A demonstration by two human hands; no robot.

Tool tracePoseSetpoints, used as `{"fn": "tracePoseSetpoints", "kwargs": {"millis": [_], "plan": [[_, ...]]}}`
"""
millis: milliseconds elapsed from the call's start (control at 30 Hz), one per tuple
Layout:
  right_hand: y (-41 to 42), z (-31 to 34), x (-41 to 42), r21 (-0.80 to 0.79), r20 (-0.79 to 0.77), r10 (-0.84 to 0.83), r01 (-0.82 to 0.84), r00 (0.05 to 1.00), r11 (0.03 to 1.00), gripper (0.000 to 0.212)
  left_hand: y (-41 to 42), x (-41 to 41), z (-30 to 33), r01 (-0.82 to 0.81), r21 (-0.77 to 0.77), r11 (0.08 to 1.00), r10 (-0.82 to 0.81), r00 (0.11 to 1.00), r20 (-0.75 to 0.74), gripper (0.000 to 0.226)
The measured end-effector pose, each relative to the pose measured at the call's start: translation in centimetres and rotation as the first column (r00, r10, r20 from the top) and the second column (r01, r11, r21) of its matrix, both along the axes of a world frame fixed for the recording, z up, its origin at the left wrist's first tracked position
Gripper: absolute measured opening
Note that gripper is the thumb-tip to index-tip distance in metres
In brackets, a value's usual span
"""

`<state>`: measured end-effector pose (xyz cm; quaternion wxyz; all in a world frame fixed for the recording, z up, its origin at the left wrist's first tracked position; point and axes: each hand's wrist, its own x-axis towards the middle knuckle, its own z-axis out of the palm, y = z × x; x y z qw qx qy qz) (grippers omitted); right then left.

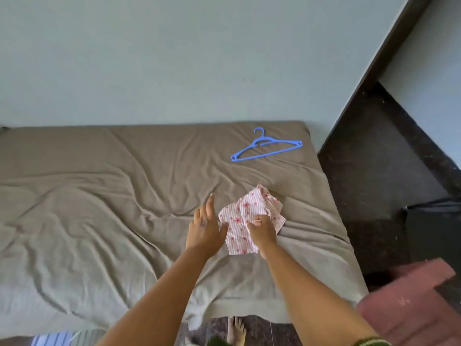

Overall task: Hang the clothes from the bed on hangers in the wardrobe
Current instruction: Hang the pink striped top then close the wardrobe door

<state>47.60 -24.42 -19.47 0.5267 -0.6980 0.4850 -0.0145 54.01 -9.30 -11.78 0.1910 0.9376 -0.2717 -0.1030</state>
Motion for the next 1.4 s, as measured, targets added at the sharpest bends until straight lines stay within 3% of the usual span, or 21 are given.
{"fn": "tracePoseSetpoints", "kwargs": {"millis": [133, 233, 367, 433, 500, 567, 700, 733, 800, 900, 967, 1100, 1167, 1267, 1400], "plan": [[-3.1, -7.8, 0.5, 0.162, -0.138, -0.092, 0.114, 0.986, 0.980, 0.052, -3.1, 3.4, -4.1, 0.049, 0.048, 0.998, -0.044, 0.995, -0.086, 0.088], [-3.6, -8.9, 0.9, 0.138, -0.218, -0.096, 0.128, 0.971, 0.982, 0.052, -4.6, 4.7, -7.7, 0.128, 0.092, 0.987, -0.112, 0.981, -0.161, 0.088], [-4.0, -11.8, 2.6, 0.061, -0.284, -0.265, 0.293, 0.921, 0.954, 0.089, -5.3, 5.6, -12.0, 0.152, 0.109, 0.982, -0.124, 0.967, -0.223, 0.087], [-4.2, -14.0, 3.3, 0.030, -0.306, -0.248, 0.269, 0.919, 0.963, 0.100, -5.5, 6.0, -13.5, 0.155, 0.113, 0.981, -0.122, 0.960, -0.252, 0.086], [-4.3, -15.7, 3.8, 0.097, -0.372, -0.215, 0.268, 0.903, 0.959, 0.104, -5.8, 6.3, -14.3, 0.184, 0.130, 0.974, -0.138, 0.943, -0.302, 0.085], [-4.3, -16.6, 4.3, 0.170, -0.384, -0.250, 0.334, 0.889, 0.927, 0.092, -6.0, 6.7, -14.6, 0.206, 0.141, 0.968, -0.155, 0.940, -0.305, 0.084], [-4.0, -12.2, 5.8, 0.446, -0.384, -0.241, 0.407, 0.892, 0.797, 0.014, -6.6, 7.8, -14.2, 0.212, 0.112, 0.971, -0.165, 0.929, -0.332, 0.078], [-3.8, -11.0, 6.3, 0.485, -0.346, -0.266, 0.414, 0.900, 0.770, 0.009, -6.7, 8.1, -13.9, 0.218, 0.116, 0.969, -0.168, 0.925, -0.340, 0.077], [-3.4, -9.2, 7.3, 0.466, -0.269, -0.369, 0.456, 0.890, 0.759, 0.030, -6.7, 8.3, -12.9, 0.260, 0.150, 0.954, -0.191, 0.911, -0.366, 0.081], [-2.9, -6.4, 9.2, 0.330, -0.053, -0.380, 0.376, 0.923, 0.866, 0.063, -6.6, 8.2, -10.0, 0.272, 0.153, 0.950, -0.185, 0.887, -0.422, 0.097], [-2.1, -0.5, 10.8, 0.235, 0.026, -0.332, 0.317, 0.943, 0.919, 0.074, -7.0, 8.2, -7.2, 0.171, 0.059, 0.984, -0.131, 0.899, -0.418, 0.095], [-2.7, 10.0, 13.3, -0.084, 0.203, -0.225, 0.246, 0.953, 0.966, 0.052, -7.7, 10.3, -0.3, -0.063, -0.212, 0.975, -0.008, 0.947, -0.320, 0.030], [-3.6, 14.6, 14.2, -0.165, 0.323, -0.203, 0.267, 0.924, 0.950, 0.050, -7.7, 12.3, 3.8, -0.122, -0.306, 0.944, 0.023, 0.951, -0.310, 0.023], [-4.6, 19.9, 15.4, -0.071, 0.506, -0.210, 0.283, 0.837, 0.956, 0.056, -7.9, 15.6, 10.0, -0.032, -0.427, 0.904, -0.093, 0.959, -0.268, 0.032], [-5.4, 25.2, 16.0, 0.027, 0.630, -0.227, 0.271, 0.743, 0.962, 0.053, -8.0, 19.5, 16.3, 0.121, -0.475, 0.872, -0.201, 0.972, -0.123, 0.013]]}}
